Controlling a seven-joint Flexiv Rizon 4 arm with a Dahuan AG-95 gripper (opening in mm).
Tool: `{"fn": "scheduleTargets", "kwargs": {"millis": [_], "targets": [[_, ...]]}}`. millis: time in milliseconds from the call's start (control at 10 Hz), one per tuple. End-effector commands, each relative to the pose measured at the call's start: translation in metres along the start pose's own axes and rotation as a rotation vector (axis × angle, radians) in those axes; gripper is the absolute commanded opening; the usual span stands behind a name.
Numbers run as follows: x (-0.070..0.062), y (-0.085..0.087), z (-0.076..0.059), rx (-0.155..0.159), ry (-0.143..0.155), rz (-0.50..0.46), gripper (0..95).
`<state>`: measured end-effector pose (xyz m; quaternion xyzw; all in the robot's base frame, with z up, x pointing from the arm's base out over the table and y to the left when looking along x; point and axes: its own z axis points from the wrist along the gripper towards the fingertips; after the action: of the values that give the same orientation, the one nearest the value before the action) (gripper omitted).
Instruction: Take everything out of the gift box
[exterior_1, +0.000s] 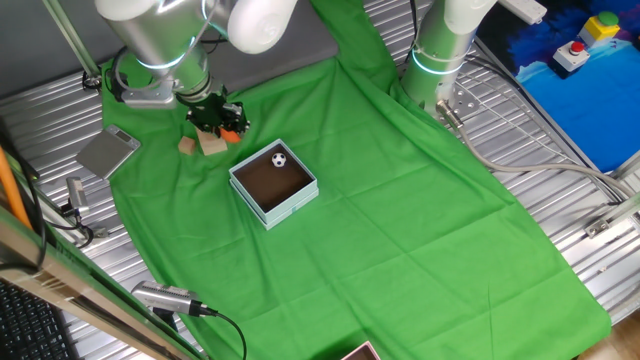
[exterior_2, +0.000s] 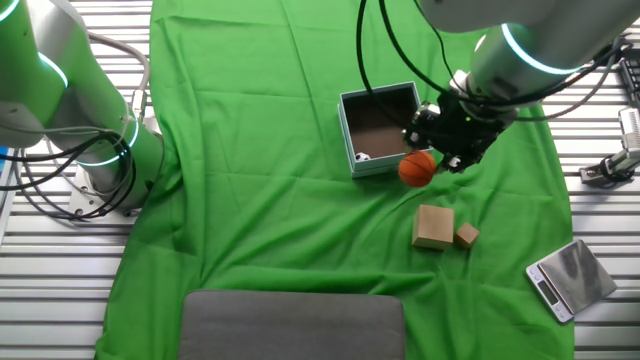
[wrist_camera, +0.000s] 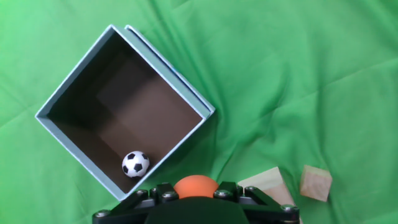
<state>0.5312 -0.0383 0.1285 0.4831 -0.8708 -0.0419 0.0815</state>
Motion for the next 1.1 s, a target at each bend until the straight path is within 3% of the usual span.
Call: {"fn": "scheduleTargets", "kwargs": {"millis": [100,700,1100], "targets": [[-0.001,-0.008,0.011,0.004,-0.005,-0.007,0.0],[-0.006,-0.027,0.047,0.046,-0.047,-0.043,0.0],[-0.013,-0.033,0.062,0.055,-0.064,-0.056,0.0]]}}
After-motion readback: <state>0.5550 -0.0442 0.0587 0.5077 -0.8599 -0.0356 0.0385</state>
